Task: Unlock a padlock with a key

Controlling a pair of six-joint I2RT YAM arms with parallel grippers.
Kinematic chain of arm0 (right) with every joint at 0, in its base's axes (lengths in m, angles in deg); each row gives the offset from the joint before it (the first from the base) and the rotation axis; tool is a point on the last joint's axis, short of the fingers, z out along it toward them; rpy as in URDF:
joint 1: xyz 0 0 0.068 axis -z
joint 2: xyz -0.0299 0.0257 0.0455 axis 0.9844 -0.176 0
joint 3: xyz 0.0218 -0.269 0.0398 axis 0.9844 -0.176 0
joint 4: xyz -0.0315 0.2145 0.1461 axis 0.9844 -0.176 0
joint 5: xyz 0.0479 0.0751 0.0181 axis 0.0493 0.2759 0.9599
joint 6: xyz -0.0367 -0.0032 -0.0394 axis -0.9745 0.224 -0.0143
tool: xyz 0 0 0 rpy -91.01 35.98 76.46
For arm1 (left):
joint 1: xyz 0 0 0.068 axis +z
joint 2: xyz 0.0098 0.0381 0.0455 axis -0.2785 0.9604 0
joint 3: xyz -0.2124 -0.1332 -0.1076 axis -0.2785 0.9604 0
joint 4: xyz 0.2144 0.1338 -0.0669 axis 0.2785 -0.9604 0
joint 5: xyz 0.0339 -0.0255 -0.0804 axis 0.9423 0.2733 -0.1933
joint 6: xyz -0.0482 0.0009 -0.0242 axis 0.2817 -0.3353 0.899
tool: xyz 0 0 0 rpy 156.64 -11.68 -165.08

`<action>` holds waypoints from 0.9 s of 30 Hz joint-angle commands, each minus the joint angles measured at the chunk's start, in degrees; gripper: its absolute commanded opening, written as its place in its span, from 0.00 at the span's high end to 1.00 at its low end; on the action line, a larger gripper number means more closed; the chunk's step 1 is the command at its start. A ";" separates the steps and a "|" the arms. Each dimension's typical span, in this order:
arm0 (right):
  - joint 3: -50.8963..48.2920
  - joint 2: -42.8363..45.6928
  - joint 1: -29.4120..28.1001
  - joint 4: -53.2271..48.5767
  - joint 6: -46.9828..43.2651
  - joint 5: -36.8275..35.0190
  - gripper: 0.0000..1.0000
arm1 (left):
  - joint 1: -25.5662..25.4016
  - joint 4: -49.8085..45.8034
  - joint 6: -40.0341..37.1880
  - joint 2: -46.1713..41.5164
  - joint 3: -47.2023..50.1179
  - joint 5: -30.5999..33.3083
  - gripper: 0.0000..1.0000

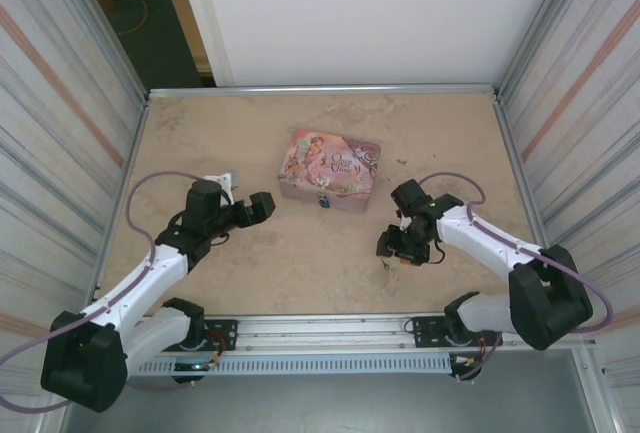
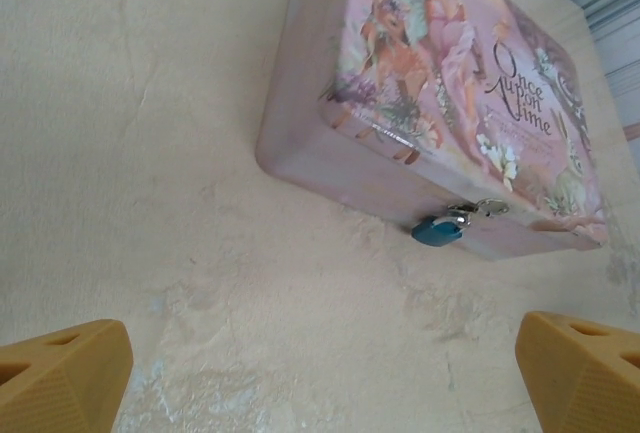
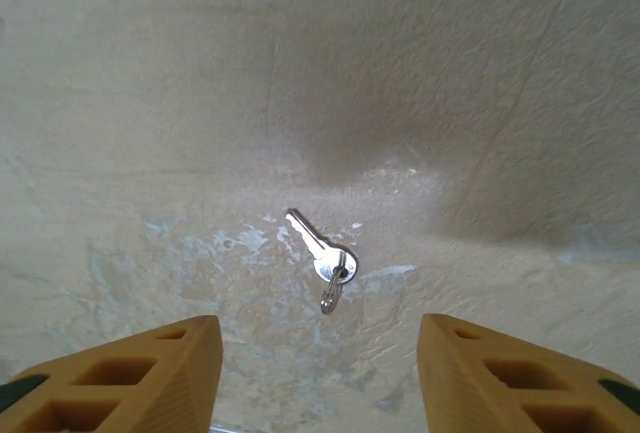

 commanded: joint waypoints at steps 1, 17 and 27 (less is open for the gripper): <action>1.02 -2.48 -1.05 -0.63 1.01 1.02 0.52 | -0.36 2.69 2.42 0.01 0.40 2.00 0.01; 1.48 -8.57 -3.65 0.94 1.15 -0.96 0.71 | -0.50 2.91 2.28 3.92 -0.91 2.00 0.01; 1.01 -10.54 -3.75 2.14 1.06 -1.41 0.78 | -0.50 2.23 2.03 3.54 -1.02 2.32 0.01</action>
